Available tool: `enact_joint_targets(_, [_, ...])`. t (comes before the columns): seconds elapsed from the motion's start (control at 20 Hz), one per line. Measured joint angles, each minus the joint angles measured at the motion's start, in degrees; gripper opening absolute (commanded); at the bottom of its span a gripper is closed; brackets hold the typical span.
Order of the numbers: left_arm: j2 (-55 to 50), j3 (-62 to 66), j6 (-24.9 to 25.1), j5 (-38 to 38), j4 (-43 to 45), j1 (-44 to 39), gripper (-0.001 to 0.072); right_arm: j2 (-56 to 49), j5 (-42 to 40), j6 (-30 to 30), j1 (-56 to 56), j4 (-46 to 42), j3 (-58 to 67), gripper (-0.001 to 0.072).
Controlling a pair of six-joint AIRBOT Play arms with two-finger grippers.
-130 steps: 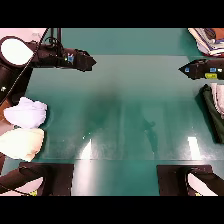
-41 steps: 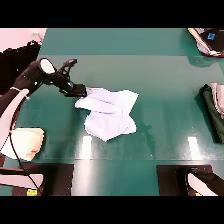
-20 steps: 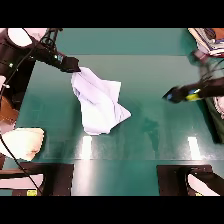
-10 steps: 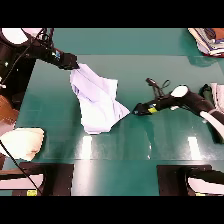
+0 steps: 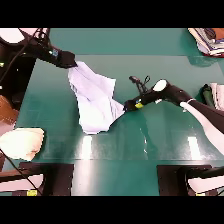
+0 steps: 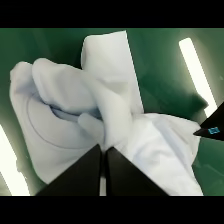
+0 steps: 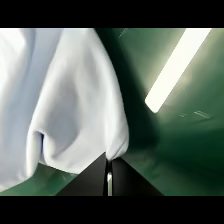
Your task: Fold the shirts.
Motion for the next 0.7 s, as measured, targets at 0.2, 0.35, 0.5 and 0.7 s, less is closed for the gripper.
enact_joint_targets(0.2, [9.1,0.6,-1.8,2.9,5.7,0.0,0.0021,8.9,1.9,1.0,-5.7,-4.8,6.4,0.0015])
enact_joint_targets(0.35, [17.6,0.9,-2.3,4.2,7.6,0.0,0.0021,17.5,3.8,1.6,-10.9,-6.8,12.7,0.0016])
enact_joint_targets(0.5, [25.4,0.9,-2.9,5.1,7.9,0.0,0.0021,25.6,5.9,1.7,-15.1,-7.4,19.5,0.0016])
enact_joint_targets(0.7, [33.2,1.9,-3.8,8.6,7.0,-0.1,0.002,33.9,8.0,1.8,-19.7,-7.5,27.5,0.0016])
